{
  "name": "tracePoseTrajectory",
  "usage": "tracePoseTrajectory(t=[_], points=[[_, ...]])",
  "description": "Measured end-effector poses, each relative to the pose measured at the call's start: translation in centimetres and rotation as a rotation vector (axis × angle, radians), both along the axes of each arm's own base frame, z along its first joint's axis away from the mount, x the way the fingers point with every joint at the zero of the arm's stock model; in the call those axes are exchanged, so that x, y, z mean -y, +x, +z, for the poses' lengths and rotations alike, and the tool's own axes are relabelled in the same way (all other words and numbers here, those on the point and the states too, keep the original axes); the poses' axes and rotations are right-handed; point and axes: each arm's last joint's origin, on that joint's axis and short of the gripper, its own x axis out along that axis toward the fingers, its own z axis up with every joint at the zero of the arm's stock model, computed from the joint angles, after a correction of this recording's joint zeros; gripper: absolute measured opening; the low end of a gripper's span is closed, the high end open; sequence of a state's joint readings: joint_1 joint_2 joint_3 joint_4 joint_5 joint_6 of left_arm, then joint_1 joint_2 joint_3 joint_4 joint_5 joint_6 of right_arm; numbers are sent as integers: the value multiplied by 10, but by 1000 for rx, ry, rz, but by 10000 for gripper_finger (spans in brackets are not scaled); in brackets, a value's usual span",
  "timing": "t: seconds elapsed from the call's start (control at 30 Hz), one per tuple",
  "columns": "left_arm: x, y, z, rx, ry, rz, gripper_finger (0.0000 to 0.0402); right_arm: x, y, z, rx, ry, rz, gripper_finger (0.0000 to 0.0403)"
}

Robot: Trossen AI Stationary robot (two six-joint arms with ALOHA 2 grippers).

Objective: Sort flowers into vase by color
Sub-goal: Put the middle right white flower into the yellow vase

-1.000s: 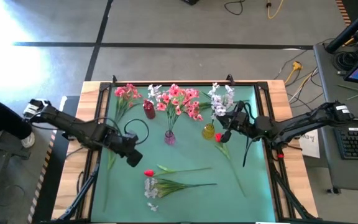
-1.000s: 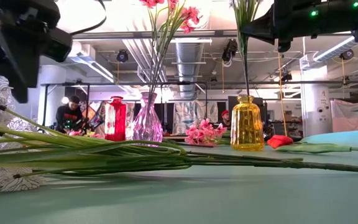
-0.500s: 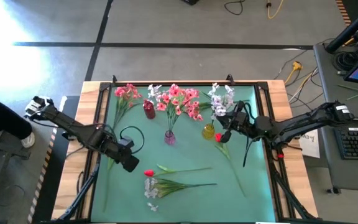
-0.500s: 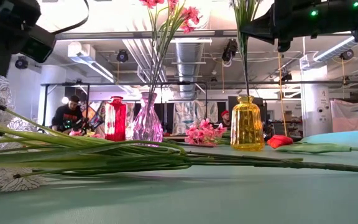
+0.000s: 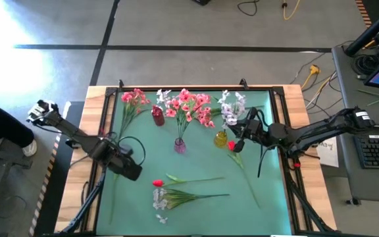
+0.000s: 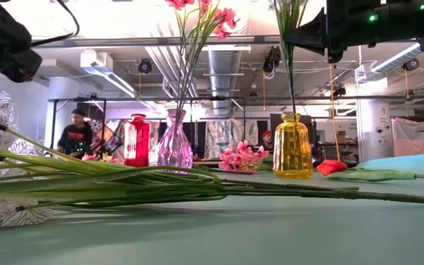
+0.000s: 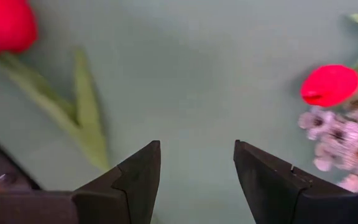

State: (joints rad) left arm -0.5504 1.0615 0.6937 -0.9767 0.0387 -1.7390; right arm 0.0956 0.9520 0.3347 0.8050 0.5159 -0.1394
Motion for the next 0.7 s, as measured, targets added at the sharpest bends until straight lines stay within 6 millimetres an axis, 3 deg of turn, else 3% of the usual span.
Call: tracePoseTrajectory(t=[0.33, 0.7], points=[[5, 2, -11, -95, 50, 40, 192, 0, 0, -2, -21, 8, -7, 133], [11, 8, -27, -220, 61, 38, 192, 0, 0, -9, -74, 40, -7, 212]])
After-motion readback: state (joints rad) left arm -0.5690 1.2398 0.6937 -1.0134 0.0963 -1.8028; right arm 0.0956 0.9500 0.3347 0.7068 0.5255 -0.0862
